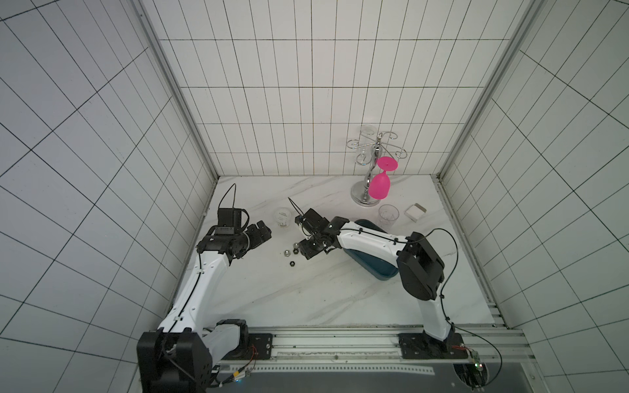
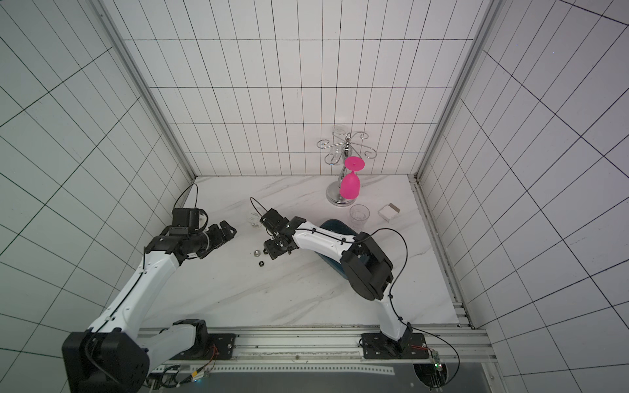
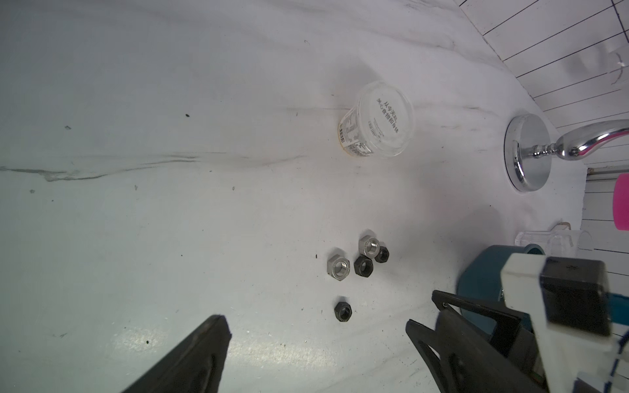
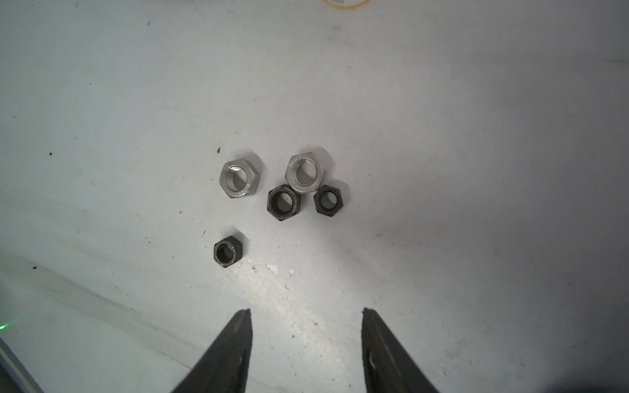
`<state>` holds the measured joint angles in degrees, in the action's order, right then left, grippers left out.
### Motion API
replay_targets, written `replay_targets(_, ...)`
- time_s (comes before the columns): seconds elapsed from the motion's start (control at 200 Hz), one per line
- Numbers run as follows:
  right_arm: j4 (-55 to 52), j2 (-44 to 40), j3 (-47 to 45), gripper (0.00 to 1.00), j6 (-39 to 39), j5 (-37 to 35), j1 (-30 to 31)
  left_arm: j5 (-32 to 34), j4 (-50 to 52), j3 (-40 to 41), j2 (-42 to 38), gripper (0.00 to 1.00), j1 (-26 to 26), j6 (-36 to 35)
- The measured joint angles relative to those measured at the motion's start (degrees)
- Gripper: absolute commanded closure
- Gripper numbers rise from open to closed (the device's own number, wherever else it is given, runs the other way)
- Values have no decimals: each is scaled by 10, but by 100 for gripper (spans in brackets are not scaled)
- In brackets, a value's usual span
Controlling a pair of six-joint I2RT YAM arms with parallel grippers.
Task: Put the nuts on the desktop into the storage box
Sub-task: Pick up the nut from the center of the board.
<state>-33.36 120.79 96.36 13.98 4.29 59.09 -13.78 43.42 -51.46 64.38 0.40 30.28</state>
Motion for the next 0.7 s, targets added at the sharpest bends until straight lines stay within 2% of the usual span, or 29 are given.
replay_targets(0.515, -54, 153, 172, 49, 2, 6, 14, -1, 14, 15, -22, 2, 37, -22)
replay_targets(0.7, -73, 171, 203, 62, -2, 5, 14, -3, 14, 15, -22, 2, 56, -33)
